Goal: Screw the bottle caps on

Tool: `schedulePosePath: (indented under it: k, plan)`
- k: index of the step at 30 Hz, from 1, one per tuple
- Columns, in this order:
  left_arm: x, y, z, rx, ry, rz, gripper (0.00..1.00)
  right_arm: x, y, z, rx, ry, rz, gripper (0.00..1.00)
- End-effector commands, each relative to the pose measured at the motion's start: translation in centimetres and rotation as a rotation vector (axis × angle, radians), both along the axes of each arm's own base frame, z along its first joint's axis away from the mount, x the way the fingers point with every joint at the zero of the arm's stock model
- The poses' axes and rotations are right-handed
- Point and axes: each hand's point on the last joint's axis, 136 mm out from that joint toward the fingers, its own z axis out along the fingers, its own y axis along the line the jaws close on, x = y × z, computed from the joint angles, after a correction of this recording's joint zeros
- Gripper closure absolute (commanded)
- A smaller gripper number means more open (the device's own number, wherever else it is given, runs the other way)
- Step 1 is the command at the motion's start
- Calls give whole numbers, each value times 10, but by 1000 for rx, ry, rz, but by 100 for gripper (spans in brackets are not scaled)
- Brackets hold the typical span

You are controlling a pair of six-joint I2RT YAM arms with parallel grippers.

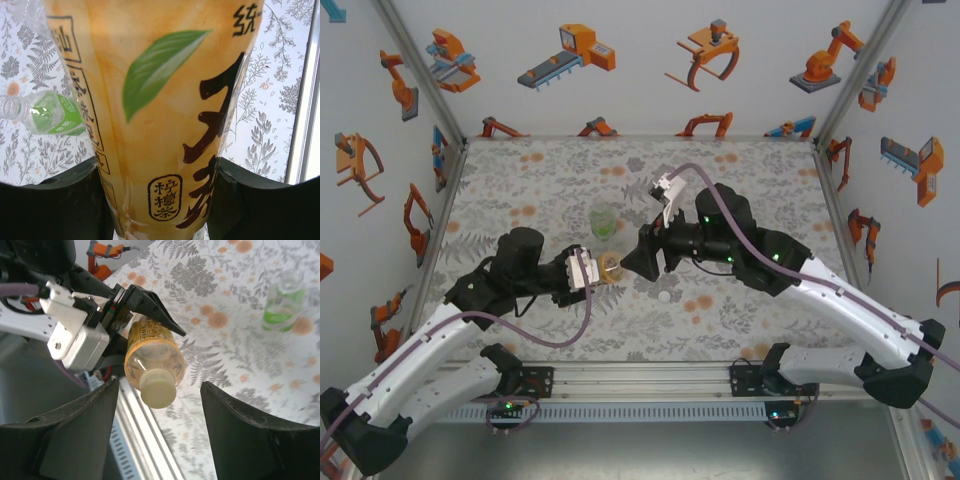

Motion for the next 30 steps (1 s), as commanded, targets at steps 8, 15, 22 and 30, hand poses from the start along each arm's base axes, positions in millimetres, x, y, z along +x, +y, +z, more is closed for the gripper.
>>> schedulePosePath:
  k: [8,15,22,30]
  plan:
    - [-5,-8,7,-36,22,-41,100,-41,-6,22,-119,-632,402,38]
    - [-7,-8,7,-39,22,-49,100,-55,-6,17,-180,-792,563,38]
    - [-11,-9,9,-50,27,-66,100,-53,0,11,-218,-838,628,40]
    - [-15,-9,13,-64,19,-83,100,-63,7,7,-187,-803,712,42]
